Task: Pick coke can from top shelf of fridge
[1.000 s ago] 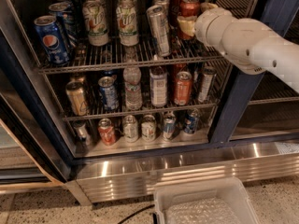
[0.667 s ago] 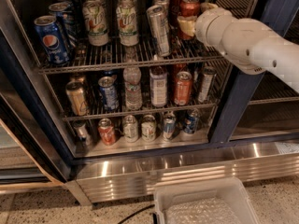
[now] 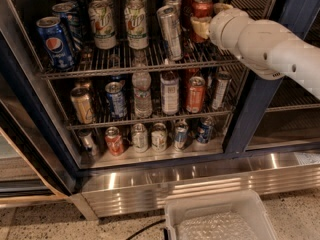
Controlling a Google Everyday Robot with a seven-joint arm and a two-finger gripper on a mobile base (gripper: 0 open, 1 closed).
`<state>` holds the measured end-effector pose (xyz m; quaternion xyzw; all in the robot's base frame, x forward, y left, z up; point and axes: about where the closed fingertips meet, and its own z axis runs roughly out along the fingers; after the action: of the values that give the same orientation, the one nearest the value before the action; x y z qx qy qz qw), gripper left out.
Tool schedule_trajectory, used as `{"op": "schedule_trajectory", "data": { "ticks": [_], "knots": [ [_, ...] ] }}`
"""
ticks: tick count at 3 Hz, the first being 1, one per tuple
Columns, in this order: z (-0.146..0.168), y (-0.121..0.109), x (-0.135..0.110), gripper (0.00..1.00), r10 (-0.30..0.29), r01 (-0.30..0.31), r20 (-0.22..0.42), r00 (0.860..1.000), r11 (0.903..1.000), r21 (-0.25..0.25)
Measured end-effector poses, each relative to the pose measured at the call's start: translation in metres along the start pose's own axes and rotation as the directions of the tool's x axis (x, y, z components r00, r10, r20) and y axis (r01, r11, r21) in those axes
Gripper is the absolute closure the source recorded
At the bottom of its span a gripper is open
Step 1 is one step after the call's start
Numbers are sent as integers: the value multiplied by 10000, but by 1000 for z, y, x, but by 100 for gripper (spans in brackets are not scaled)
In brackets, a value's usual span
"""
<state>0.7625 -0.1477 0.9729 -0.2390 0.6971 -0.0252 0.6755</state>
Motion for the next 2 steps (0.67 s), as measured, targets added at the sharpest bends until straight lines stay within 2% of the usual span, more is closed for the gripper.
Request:
{"op": "schedule_trajectory", "data": {
  "ticks": [2],
  "knots": [
    [0, 0, 0, 27, 0, 0, 1, 10000, 10000, -1]
  ]
}}
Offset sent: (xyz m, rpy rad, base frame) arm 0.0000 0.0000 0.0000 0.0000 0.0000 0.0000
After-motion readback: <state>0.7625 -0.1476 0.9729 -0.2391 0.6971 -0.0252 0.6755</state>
